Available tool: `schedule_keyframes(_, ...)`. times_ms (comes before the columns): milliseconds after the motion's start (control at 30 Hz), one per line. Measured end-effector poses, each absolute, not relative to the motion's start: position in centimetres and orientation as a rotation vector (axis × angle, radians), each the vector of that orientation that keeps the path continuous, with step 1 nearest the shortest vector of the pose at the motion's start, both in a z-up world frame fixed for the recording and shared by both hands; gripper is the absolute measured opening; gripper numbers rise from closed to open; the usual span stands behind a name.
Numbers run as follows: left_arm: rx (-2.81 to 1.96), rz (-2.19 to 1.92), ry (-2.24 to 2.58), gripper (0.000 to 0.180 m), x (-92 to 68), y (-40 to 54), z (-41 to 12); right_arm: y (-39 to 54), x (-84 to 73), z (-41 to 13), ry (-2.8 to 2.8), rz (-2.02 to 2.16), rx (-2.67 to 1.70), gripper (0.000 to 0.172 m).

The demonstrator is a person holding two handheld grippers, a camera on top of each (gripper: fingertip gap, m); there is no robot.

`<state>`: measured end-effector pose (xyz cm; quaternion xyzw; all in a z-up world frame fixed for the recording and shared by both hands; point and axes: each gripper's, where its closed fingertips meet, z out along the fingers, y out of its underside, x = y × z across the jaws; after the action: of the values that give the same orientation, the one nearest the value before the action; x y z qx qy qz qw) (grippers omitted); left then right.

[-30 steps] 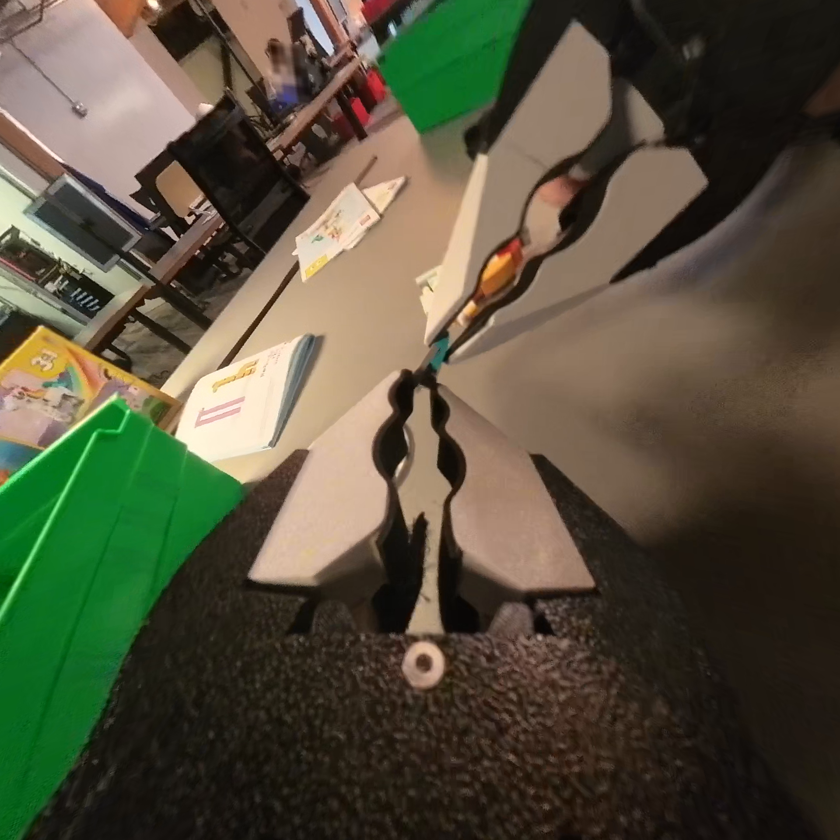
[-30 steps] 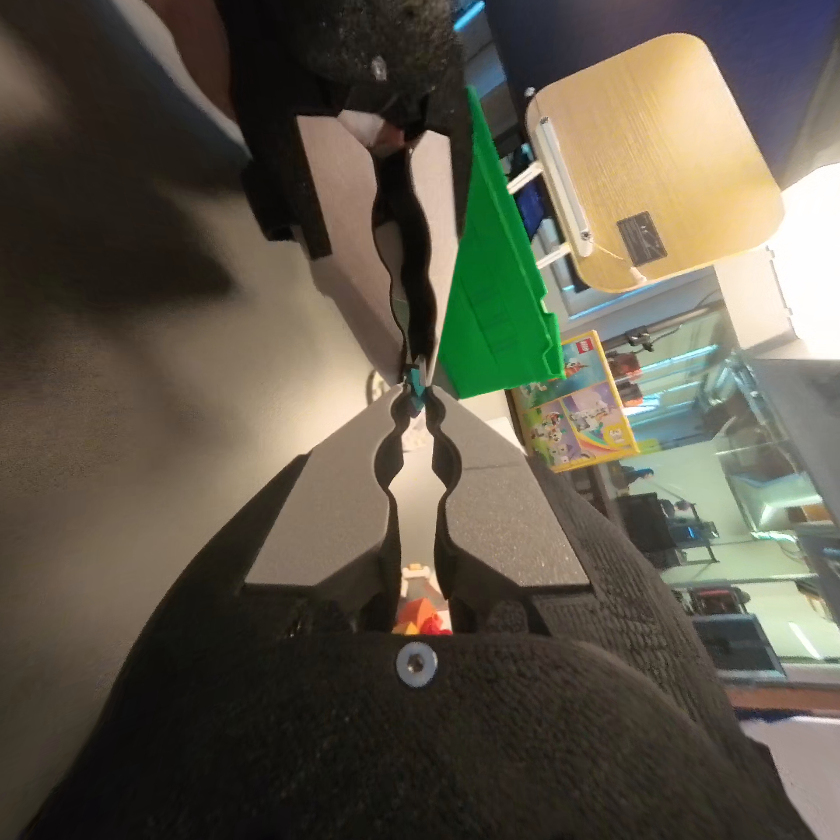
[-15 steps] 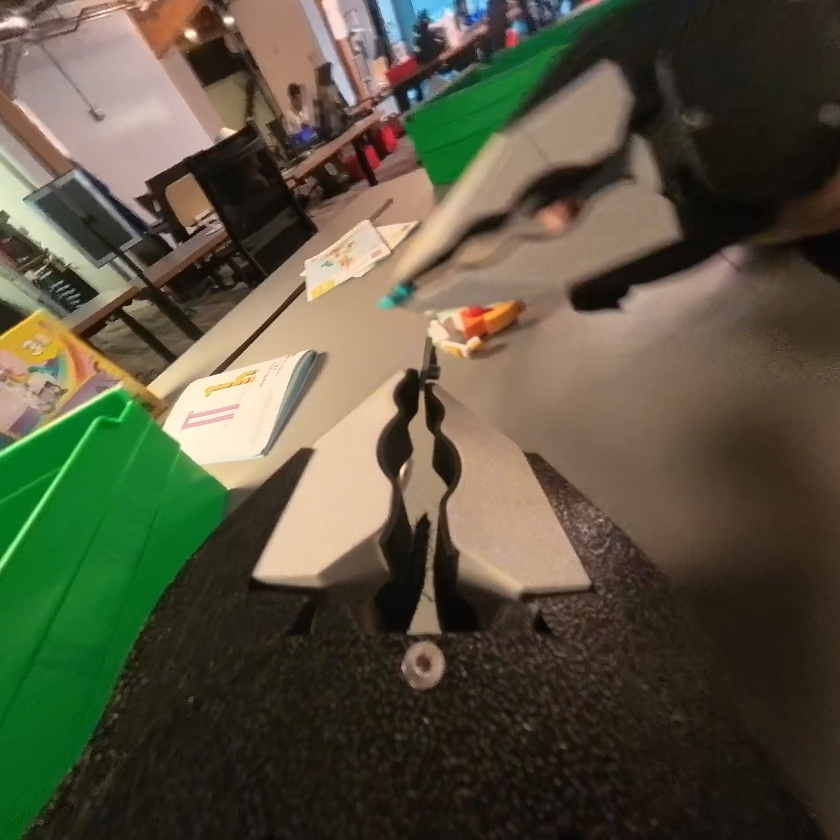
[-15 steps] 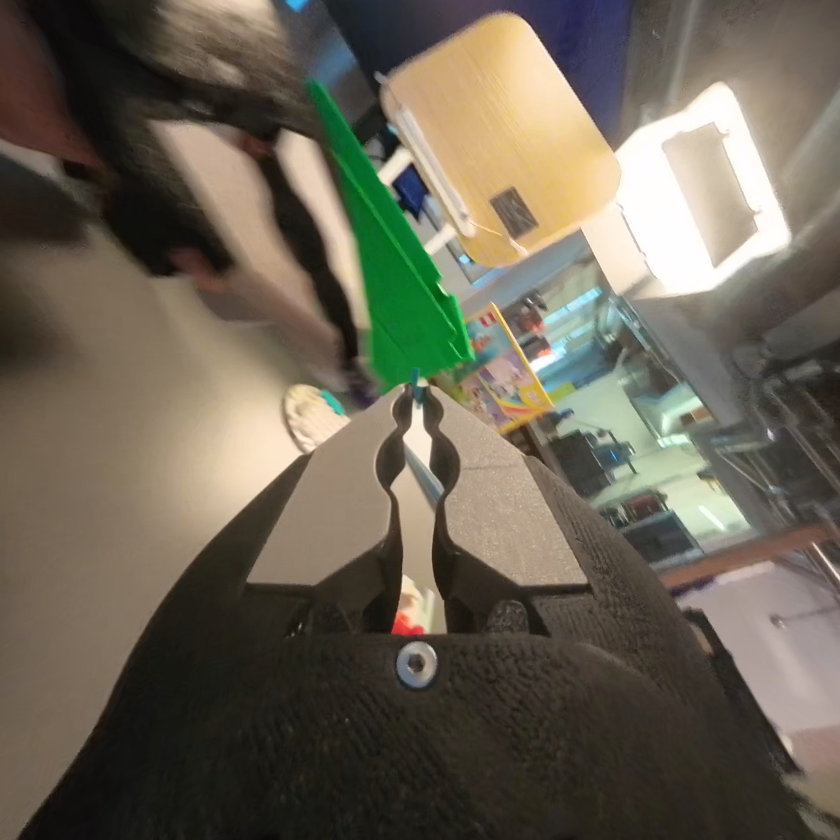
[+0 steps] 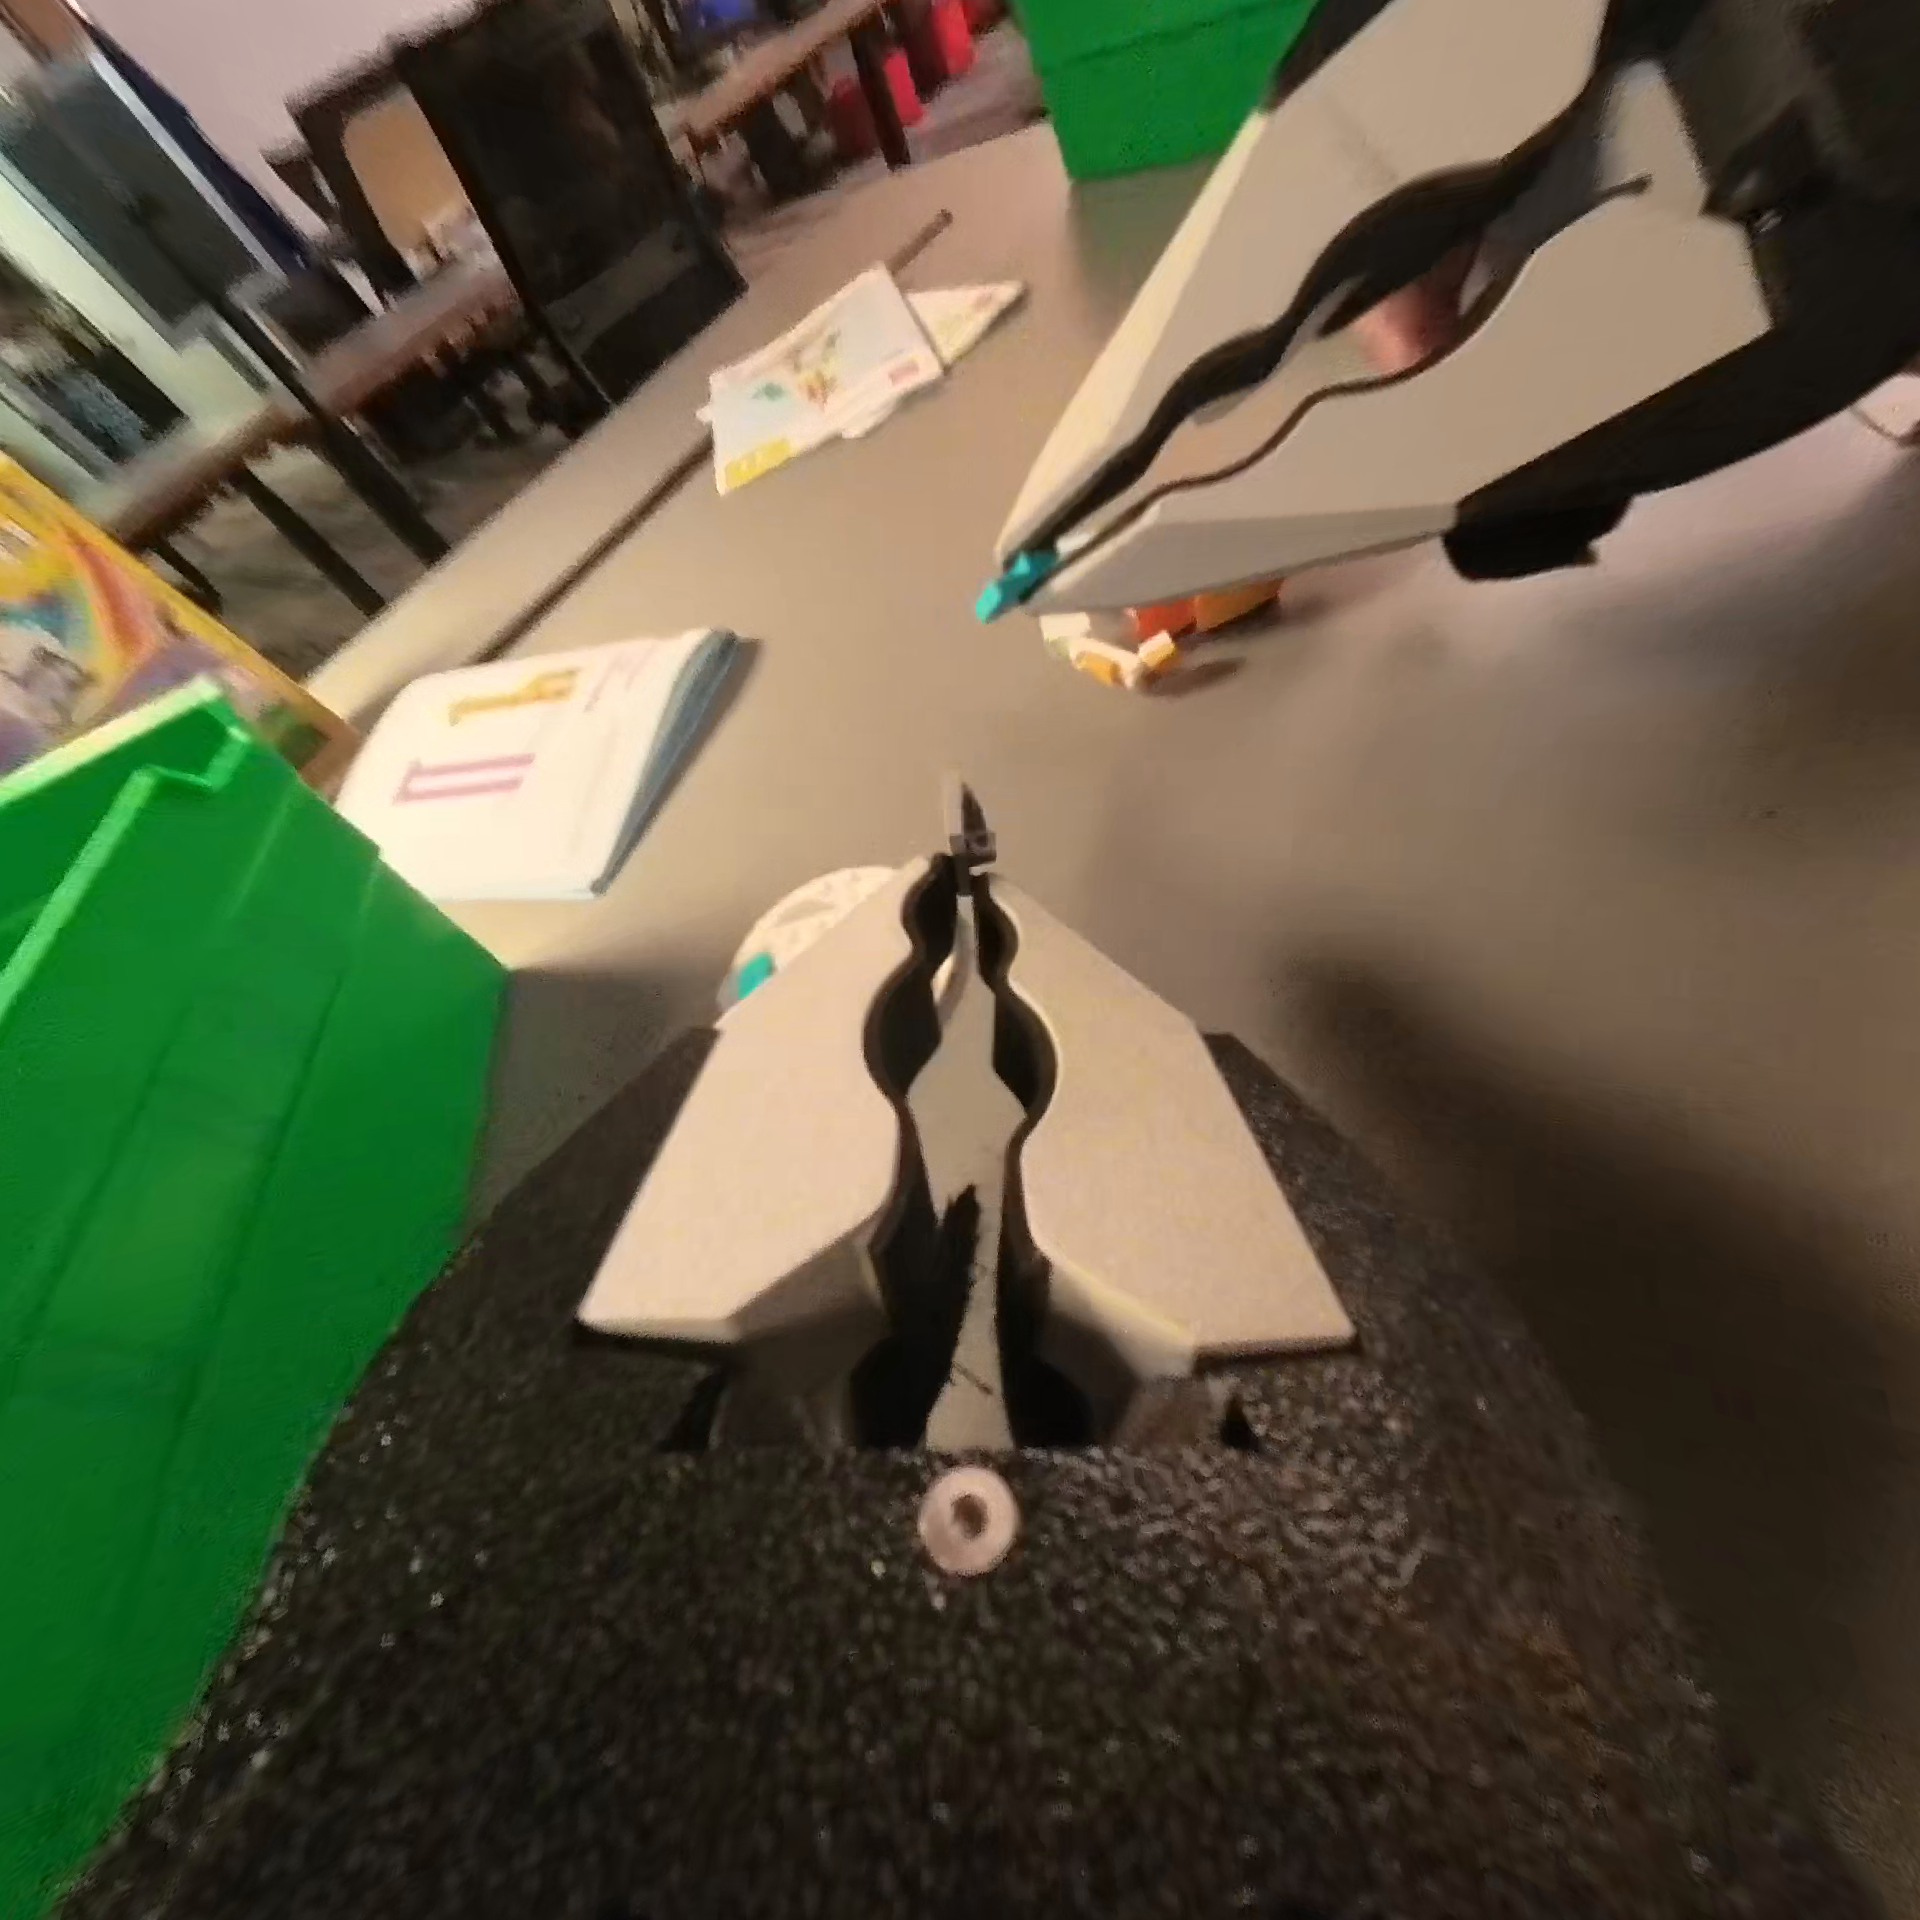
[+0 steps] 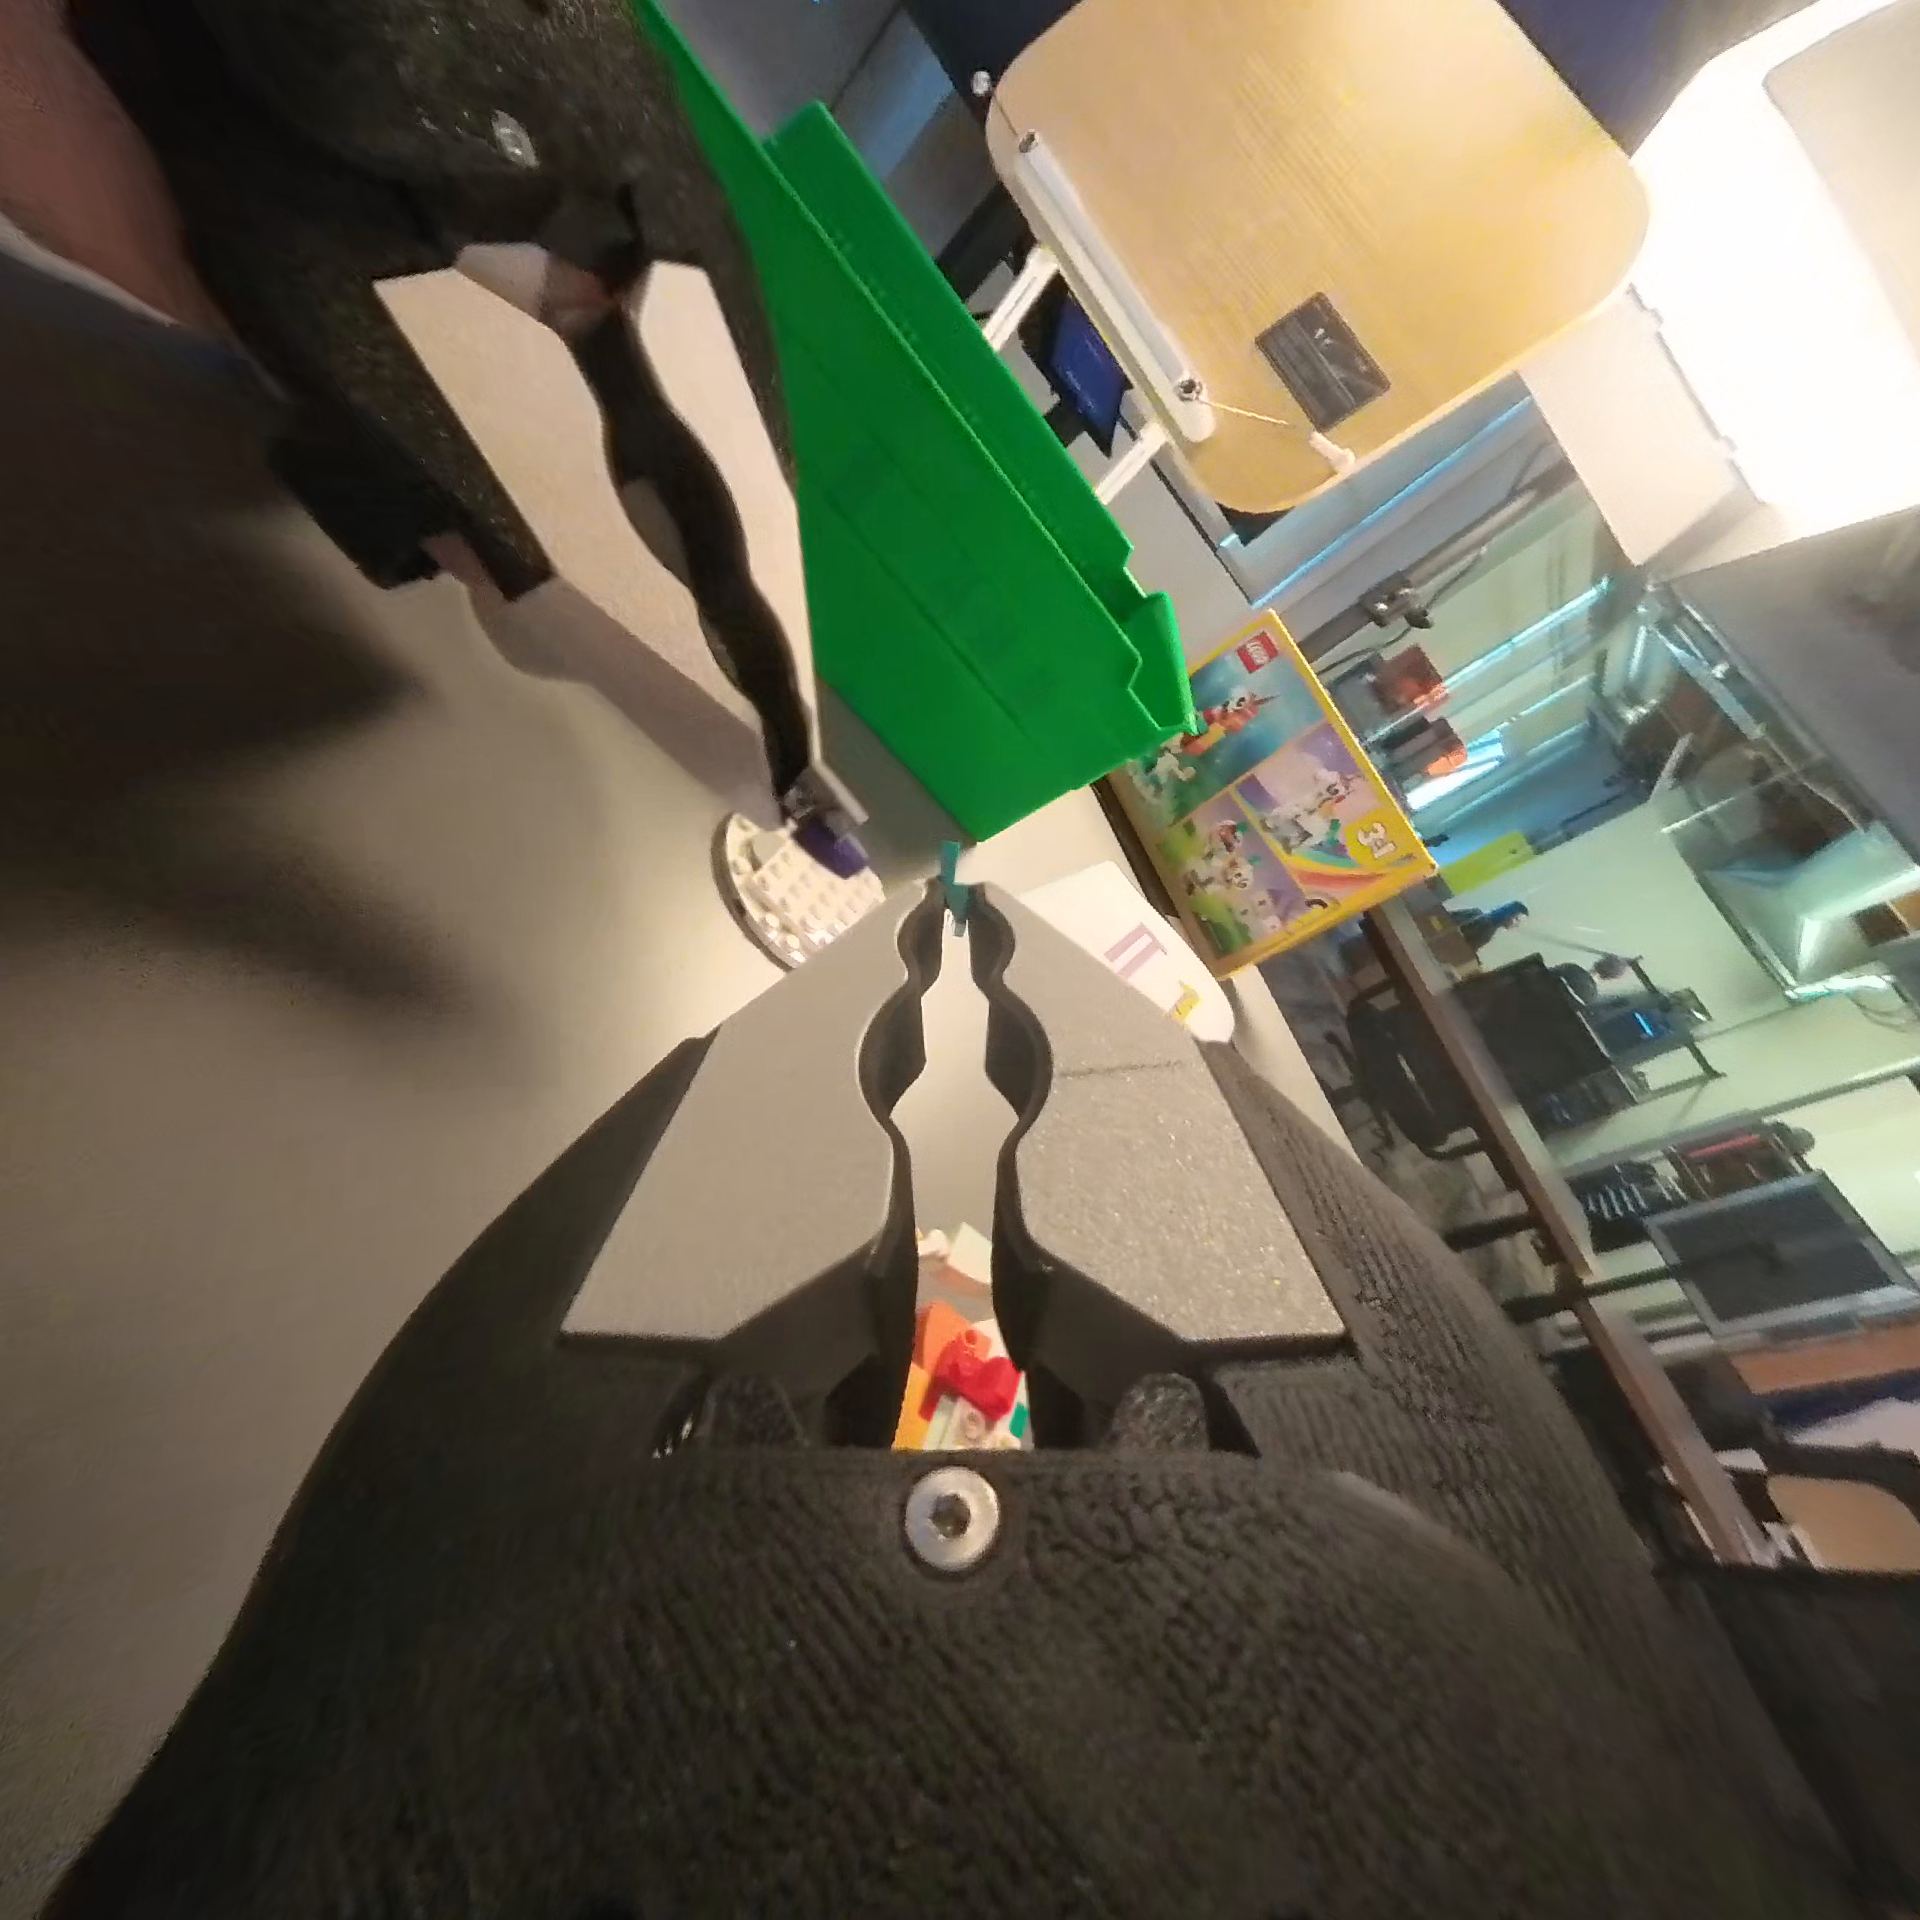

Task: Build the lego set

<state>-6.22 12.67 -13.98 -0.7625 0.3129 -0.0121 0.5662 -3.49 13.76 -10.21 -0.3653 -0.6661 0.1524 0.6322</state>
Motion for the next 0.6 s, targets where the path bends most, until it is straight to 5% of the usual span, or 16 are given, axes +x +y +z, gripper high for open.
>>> schedule_keyframes(33, -1.853, -0.079, 0.745, 0.000, -6.1, 12.5, -14.7, 13.9, -3.4, -10.2, -1.522, 0.339, -0.831, 0.002)
schedule_keyframes(167, -2.097, -0.339, 0.654, 0.001, -5.5, 11.9, -16.7, 13.7, -3.3, -10.2, -1.542, 0.264, -0.718, 0.002)
schedule_keyframes(367, -2.099, -0.691, 0.494, 0.055, -4.6, 11.5, -15.2, 12.2, -3.4, -10.1, -1.566, 0.203, -0.542, 0.002)
schedule_keyframes(500, -1.762, -1.073, 0.361, 0.035, -3.2, 10.8, -8.8, 10.9, -3.3, -9.3, -1.547, 0.225, -0.471, 0.002)
schedule_keyframes(600, -1.771, -0.970, 0.409, 0.021, -3.5, 11.0, -9.1, 10.3, -3.3, -9.2, -1.552, 0.214, -0.434, 0.002)
